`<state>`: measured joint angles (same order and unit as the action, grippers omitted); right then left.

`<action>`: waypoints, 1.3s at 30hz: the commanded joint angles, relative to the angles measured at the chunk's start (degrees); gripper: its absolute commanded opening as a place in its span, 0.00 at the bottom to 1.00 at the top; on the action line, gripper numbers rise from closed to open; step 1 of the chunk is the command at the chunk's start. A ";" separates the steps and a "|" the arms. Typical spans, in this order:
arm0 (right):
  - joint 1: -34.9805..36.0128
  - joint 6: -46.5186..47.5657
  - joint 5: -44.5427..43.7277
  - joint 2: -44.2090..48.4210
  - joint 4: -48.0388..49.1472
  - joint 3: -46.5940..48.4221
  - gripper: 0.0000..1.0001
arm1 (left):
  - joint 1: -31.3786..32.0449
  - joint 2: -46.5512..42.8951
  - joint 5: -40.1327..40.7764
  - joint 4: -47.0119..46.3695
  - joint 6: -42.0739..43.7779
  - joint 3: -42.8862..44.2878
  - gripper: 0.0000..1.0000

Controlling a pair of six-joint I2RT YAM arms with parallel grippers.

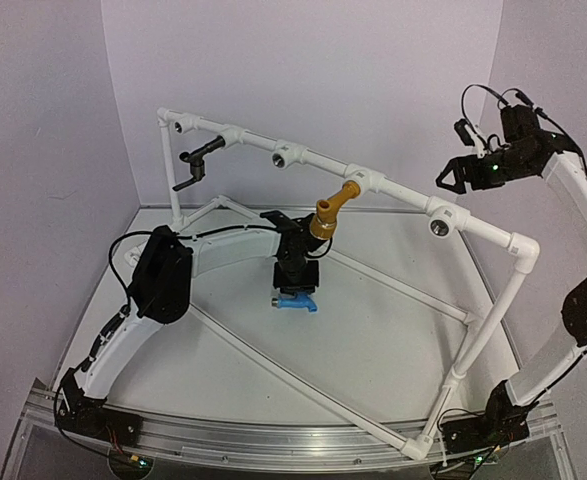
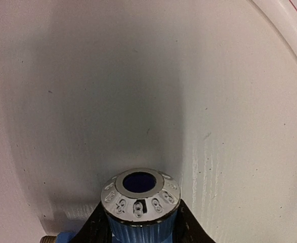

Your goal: Install the water faucets

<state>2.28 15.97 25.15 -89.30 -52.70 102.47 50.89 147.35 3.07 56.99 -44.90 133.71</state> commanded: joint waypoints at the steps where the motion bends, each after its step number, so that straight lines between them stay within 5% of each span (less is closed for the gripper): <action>1: 0.09 0.76 0.84 -1.15 -2.91 9.63 0.96 | -1.24 -5.38 1.07 -0.21 -1.20 -4.76 0.31; 16: 0.80 3.01 7.52 -6.44 -12.32 31.39 0.96 | 5.25 -42.55 3.78 -5.81 -0.15 -37.44 0.04; 25: 5.61 2.77 7.03 -9.40 -11.74 37.36 0.96 | 10.49 -67.89 2.53 -9.38 0.91 -50.05 0.00; 31: 11.54 3.48 6.76 -9.00 -7.68 36.57 0.96 | 11.86 -75.05 4.44 -8.85 8.84 -43.36 0.00; 39: 15.76 4.61 11.42 -7.82 0.49 34.22 0.96 | 11.52 -60.24 2.97 -11.80 23.58 -16.82 0.00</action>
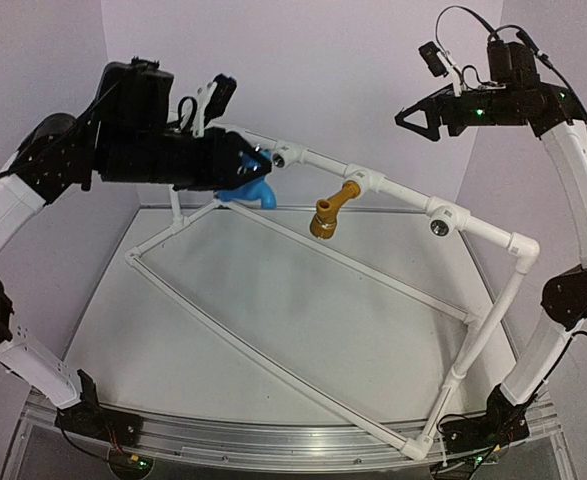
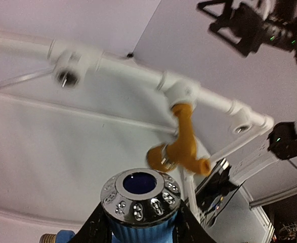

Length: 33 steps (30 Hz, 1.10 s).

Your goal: Install the water faucets

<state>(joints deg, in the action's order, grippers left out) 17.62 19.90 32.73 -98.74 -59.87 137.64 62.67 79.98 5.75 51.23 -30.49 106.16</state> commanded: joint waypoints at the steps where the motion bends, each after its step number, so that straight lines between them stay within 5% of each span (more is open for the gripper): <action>1: 0.47 0.68 4.58 2.32 9.14 -1.90 0.95 | -0.80 8.79 -0.24 -8.03 9.81 12.84 0.00; 11: 2.95 -1.71 7.13 12.18 25.48 -18.05 0.90 | -9.87 17.20 -14.99 -42.63 -1.08 16.95 0.00; 17: 7.07 -0.66 5.21 15.67 38.20 -25.97 0.89 | -9.93 24.41 -21.55 -46.92 -8.20 27.55 0.00; 33: 18.72 9.13 3.38 14.86 50.51 -28.73 0.79 | -10.01 28.01 -31.75 -65.42 -26.10 26.61 0.00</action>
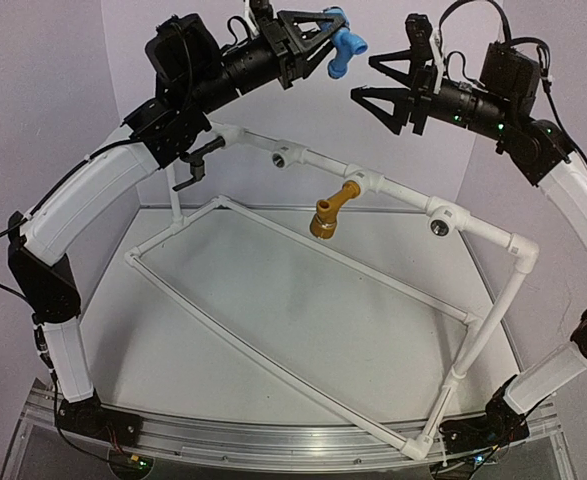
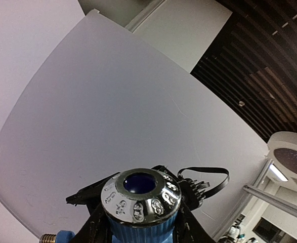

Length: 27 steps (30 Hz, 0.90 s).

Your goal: Install the water faucets

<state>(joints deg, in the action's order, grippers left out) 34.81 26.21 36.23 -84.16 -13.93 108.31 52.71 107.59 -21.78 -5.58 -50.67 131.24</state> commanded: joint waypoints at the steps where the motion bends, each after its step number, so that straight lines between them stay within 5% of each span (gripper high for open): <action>1: 1.94 2.98 -0.09 0.18 4.72 0.64 0.78 | -0.04 0.57 -4.69 -9.03 -6.44 1.63 0.00; 27: 4.17 8.05 -2.88 -3.68 5.94 4.19 0.49 | -0.37 0.86 -6.55 -11.84 -13.35 -0.52 0.00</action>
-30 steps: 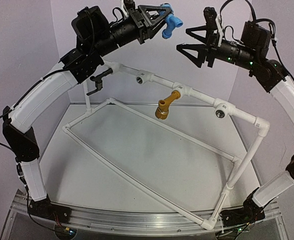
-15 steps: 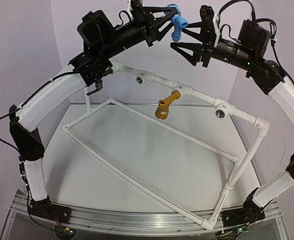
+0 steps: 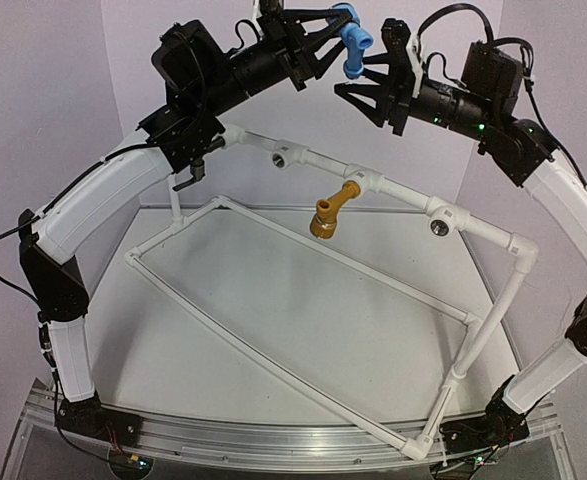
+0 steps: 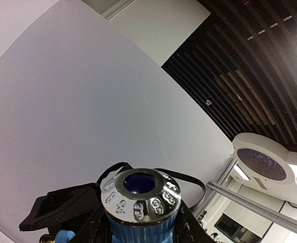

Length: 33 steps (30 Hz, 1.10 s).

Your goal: Install the water faucets

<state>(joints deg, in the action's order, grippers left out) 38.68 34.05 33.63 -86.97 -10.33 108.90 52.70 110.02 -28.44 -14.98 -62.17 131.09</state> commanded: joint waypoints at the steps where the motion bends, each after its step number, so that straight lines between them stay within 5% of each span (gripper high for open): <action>1: 0.33 0.12 -0.10 -1.13 2.39 4.03 0.49 | -0.44 -1.64 0.18 -2.79 -2.21 -0.76 0.00; 5: 0.76 0.04 0.16 -1.58 2.42 4.91 0.45 | -0.81 -1.93 0.57 -3.66 -3.63 -2.23 0.00; 10: 0.88 1.75 -0.08 -0.73 2.42 3.41 0.27 | -1.25 -2.27 0.62 -3.84 -3.85 -2.81 0.01; 14: 0.88 3.67 -1.54 0.60 2.40 1.44 0.10 | -1.62 -3.57 1.23 -2.01 -2.87 -3.92 0.09; 17: 0.91 5.13 -4.59 1.58 2.33 0.18 0.01 | -1.73 -5.26 1.64 3.24 0.75 -4.41 0.26; 23: 0.88 10.12 -14.63 2.75 1.70 -1.38 0.00 | -1.71 -12.37 8.71 20.49 10.42 -8.36 0.50; 27: 1.03 16.09 -22.29 3.47 1.54 -2.67 0.00 | -1.71 -15.68 15.15 34.74 17.17 -7.52 0.53; 33: 2.79 28.76 -32.35 4.12 2.31 -4.81 0.00 | -1.54 -15.14 14.28 48.26 22.42 -3.02 0.57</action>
<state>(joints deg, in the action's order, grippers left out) 40.06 52.30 10.74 -85.73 -11.15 105.70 51.16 95.60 -15.47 21.86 -46.20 124.88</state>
